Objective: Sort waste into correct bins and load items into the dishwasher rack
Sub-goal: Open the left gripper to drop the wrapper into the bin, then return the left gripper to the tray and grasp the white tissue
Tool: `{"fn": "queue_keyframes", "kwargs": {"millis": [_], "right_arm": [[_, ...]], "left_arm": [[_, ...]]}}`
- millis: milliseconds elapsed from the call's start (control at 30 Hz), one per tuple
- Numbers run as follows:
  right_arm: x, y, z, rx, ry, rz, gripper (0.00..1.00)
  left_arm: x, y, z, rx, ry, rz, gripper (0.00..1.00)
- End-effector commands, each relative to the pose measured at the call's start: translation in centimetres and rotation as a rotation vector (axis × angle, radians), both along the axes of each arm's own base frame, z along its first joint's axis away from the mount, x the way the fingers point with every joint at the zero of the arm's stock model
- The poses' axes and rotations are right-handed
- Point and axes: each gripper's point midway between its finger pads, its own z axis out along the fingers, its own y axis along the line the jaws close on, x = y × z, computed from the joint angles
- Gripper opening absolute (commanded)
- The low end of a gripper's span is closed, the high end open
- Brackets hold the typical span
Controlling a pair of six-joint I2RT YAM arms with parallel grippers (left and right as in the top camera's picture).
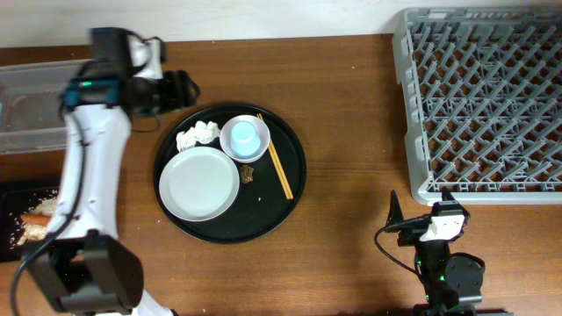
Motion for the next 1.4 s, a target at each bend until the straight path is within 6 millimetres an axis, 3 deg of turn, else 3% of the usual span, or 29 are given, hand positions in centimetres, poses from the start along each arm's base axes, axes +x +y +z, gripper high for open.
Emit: {"fn": "queue_keyframes", "kwargs": {"millis": [0,100,333,467,667,833,900,1067,1233,1300,1367], "right_arm": [[0.0,0.0,-0.3,-0.007,0.004,-0.003,0.98],[0.0,0.0,-0.3,-0.007,0.004,-0.003,0.98],[0.0,0.0,-0.3,-0.007,0.004,-0.003,0.98],[0.0,0.0,-0.3,-0.007,0.004,-0.003,0.98],[0.0,0.0,-0.3,-0.007,0.004,-0.003,0.98],[0.0,0.0,-0.3,-0.007,0.004,-0.003,0.98],[0.0,0.0,-0.3,-0.007,0.004,-0.003,0.98],[0.0,0.0,-0.3,-0.007,0.004,-0.003,0.98],[0.0,0.0,-0.3,-0.007,0.004,-0.003,0.98],[0.0,0.0,-0.3,-0.007,0.004,-0.003,0.98],[0.0,0.0,-0.3,-0.007,0.004,-0.003,0.98]], "left_arm": [[0.6,1.1,-3.9,0.314,0.065,0.054,0.72],[0.6,0.9,-8.2,0.340,0.173,0.114,0.72],[0.4,1.2,-15.1,0.370,0.323,0.097,0.72],[0.8,2.3,-16.9,0.437,0.338,0.121,0.72],[0.7,2.4,-19.6,0.446,0.382,0.118,0.72],[1.0,1.4,-19.9,0.393,0.374,0.099,0.70],[1.1,1.2,-19.9,0.384,0.372,0.096,0.57],[0.7,1.2,-20.3,0.383,0.384,0.093,0.38],[0.6,1.2,-20.5,0.383,0.384,0.092,0.00],[0.9,1.2,-19.5,0.381,0.366,0.096,0.00],[2.5,1.0,-15.2,0.364,0.265,0.113,0.00]]}}
